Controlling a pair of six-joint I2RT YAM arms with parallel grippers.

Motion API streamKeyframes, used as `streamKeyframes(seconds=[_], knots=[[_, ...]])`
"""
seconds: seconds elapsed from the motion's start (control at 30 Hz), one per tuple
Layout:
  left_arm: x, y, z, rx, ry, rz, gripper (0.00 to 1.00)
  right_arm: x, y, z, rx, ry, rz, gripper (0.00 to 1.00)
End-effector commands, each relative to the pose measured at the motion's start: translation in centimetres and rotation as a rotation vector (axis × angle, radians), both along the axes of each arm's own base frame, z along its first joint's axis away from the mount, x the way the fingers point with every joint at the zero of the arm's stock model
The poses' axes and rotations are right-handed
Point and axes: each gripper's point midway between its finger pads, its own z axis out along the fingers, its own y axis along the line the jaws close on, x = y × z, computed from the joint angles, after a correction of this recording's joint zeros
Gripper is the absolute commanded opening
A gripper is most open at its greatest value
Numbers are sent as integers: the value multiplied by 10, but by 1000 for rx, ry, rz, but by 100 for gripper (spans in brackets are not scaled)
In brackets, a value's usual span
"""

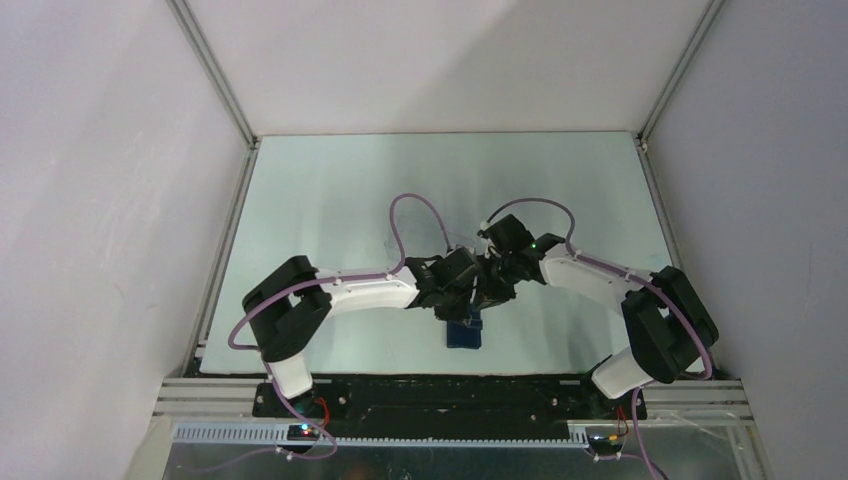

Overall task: Put the credit cards into the card holder
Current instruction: Close the card holder at the center of the board.

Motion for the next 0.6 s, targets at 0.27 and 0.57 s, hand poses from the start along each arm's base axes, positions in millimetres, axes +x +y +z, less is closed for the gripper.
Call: streamKeyframes(seconds=[0.27, 0.57], knots=[[-3, 4, 0, 39, -10, -19, 0, -10, -2, -7, -20, 13, 11, 2], [-7, 6, -4, 67, 6, -23, 0, -20, 2, -28, -43, 65, 21, 1]])
